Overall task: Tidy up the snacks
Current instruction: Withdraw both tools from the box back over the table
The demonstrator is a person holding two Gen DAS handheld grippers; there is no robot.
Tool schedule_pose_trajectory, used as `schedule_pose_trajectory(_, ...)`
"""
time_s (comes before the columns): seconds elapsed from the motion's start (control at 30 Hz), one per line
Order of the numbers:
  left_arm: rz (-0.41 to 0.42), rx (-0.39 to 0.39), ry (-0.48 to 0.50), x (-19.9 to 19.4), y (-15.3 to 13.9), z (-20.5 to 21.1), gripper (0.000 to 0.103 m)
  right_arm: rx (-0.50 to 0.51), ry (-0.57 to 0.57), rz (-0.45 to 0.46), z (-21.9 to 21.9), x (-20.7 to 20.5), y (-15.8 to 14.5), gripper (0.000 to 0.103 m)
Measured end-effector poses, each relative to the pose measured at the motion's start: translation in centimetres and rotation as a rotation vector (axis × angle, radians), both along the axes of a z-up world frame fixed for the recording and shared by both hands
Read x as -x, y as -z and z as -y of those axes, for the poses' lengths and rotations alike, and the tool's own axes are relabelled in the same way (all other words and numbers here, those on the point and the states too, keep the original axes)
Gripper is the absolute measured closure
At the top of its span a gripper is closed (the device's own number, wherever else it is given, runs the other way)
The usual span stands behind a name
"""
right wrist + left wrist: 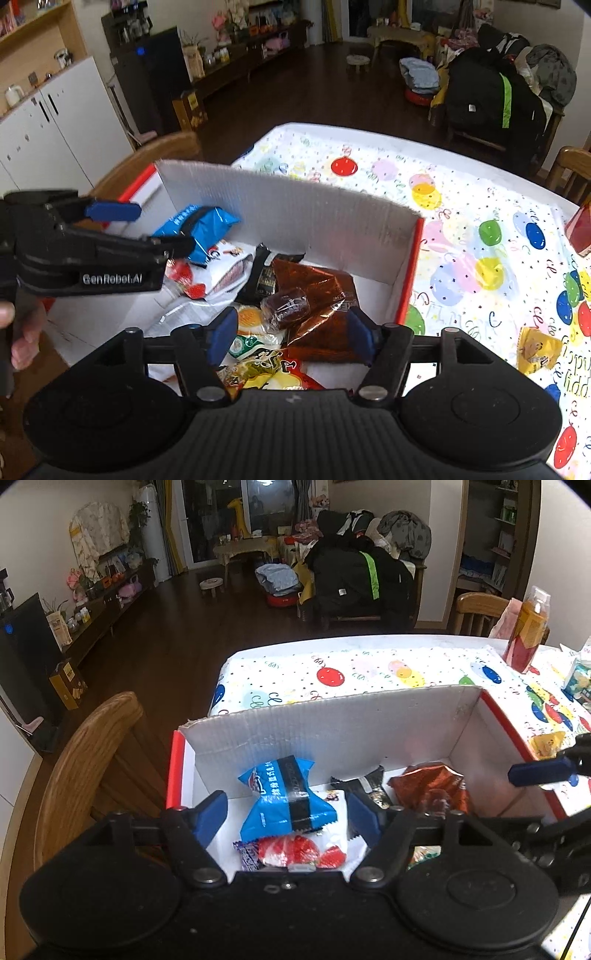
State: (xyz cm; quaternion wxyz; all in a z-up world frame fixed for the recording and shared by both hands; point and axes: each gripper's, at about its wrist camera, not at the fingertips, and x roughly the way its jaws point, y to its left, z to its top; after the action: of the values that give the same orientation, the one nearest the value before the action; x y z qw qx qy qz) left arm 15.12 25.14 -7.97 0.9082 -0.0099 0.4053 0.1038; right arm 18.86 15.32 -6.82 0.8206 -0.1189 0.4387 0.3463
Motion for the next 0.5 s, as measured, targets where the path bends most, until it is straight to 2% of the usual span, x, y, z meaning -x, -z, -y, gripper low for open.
schedule_pose_trajectory(0.2,0.031,0.007,0.009,1.5,-1.4,1.1,0.029,-0.047,0.003,0.037,1.5,1.2,-2.1,0.038)
schedule_pose_trajectory(0.3,0.053,0.009,0.020,2.4,-2.2,1.9,0.025,-0.068,0.002,0.063,2.2,2.1,-3.0,0.031)
schedule_pose_trajectory(0.5,0.096,0.008,0.052,4.2,-3.7,3.7,0.020,-0.113,0.013,0.093,3.9,3.4,-4.7,0.030)
